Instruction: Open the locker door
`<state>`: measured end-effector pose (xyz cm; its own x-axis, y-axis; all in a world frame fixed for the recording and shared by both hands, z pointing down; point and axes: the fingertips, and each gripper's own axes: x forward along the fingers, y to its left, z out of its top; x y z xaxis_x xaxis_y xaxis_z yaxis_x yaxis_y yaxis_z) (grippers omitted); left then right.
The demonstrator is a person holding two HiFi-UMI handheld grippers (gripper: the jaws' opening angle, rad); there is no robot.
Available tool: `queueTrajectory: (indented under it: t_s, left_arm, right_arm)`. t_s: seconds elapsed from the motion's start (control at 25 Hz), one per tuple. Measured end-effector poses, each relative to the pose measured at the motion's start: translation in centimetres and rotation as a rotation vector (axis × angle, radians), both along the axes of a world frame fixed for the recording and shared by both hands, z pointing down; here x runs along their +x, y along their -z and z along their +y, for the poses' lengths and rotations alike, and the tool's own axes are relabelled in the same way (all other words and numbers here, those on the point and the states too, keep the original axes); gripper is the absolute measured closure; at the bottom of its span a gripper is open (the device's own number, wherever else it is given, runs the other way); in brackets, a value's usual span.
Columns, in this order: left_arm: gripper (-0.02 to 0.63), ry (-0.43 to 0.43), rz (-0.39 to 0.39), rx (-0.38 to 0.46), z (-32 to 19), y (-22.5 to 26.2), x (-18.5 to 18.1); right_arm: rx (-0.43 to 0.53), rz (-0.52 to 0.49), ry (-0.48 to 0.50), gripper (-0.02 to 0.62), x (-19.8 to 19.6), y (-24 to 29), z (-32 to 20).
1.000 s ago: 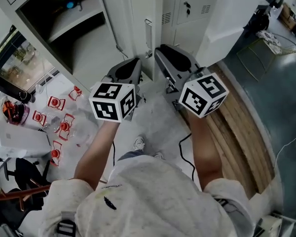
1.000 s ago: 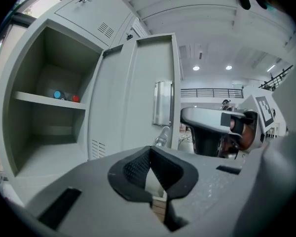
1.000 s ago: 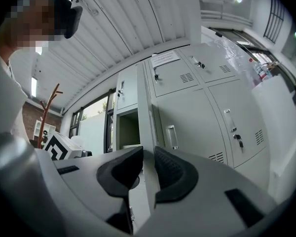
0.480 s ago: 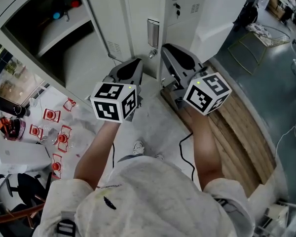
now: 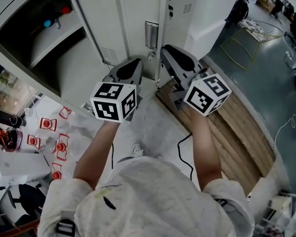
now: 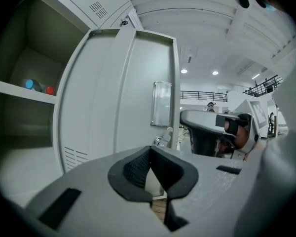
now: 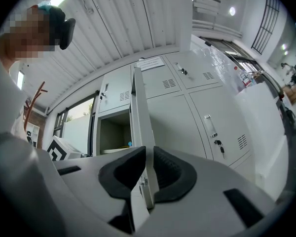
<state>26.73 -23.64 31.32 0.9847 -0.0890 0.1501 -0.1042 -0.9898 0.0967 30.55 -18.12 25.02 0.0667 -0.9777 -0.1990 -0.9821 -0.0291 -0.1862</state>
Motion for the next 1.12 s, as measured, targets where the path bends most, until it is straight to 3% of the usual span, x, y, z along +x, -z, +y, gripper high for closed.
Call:
queueTrajectory:
  t_s: [0.68, 1.12]
  left_arm:
    - [0.600, 0.052, -0.005, 0.004, 0.4, 0.4, -1.8]
    - [0.600, 0.099, -0.002, 0.017, 1.8, 0.7, -3.5]
  right_arm:
    - [-0.016, -0.010, -0.042, 0.559, -0.1, 0.1, 0.6]
    - [-0.011, 0.011, 0.006, 0.558, -2.1, 0.4, 1.9]
